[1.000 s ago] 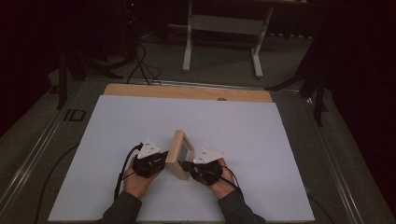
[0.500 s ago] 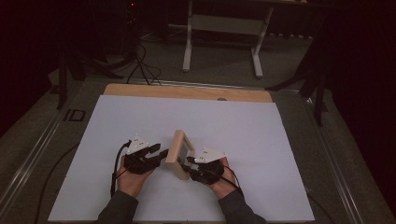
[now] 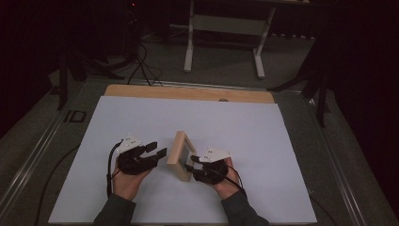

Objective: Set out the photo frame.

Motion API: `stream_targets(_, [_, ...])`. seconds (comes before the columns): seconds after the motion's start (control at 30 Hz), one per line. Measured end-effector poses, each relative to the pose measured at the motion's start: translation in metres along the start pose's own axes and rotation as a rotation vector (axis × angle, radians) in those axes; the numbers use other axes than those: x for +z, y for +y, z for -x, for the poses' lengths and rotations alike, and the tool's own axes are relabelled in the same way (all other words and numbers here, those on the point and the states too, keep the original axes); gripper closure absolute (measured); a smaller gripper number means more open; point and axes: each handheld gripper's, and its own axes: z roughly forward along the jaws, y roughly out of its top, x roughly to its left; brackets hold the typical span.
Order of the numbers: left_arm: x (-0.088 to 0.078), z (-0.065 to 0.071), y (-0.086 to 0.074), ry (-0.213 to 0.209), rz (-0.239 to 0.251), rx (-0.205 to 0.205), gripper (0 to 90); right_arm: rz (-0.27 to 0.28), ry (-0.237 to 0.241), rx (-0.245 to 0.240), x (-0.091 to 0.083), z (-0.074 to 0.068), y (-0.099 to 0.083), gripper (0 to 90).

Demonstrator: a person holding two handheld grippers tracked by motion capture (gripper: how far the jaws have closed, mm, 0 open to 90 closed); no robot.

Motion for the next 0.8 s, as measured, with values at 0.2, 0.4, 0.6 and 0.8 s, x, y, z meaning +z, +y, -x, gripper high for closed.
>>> stream_targets(0.2, [-0.003,0.006,0.003,-0.032,0.005,-0.004,43.3,0.005,-0.006,0.005,-0.001,0.002,0.000,56.6])
stream_targets(0.4, [-0.002,0.016,0.006,-0.053,-0.004,0.021,37.8,0.006,-0.010,0.012,-0.003,0.004,0.000,56.0])
stream_targets(0.6, [0.002,0.020,0.005,-0.071,-0.020,0.026,35.1,0.014,-0.020,0.026,-0.006,0.007,0.001,55.5])
stream_targets(0.8, [0.008,0.027,0.003,-0.091,-0.038,0.028,34.7,0.012,-0.028,0.034,-0.008,0.010,0.002,54.3])
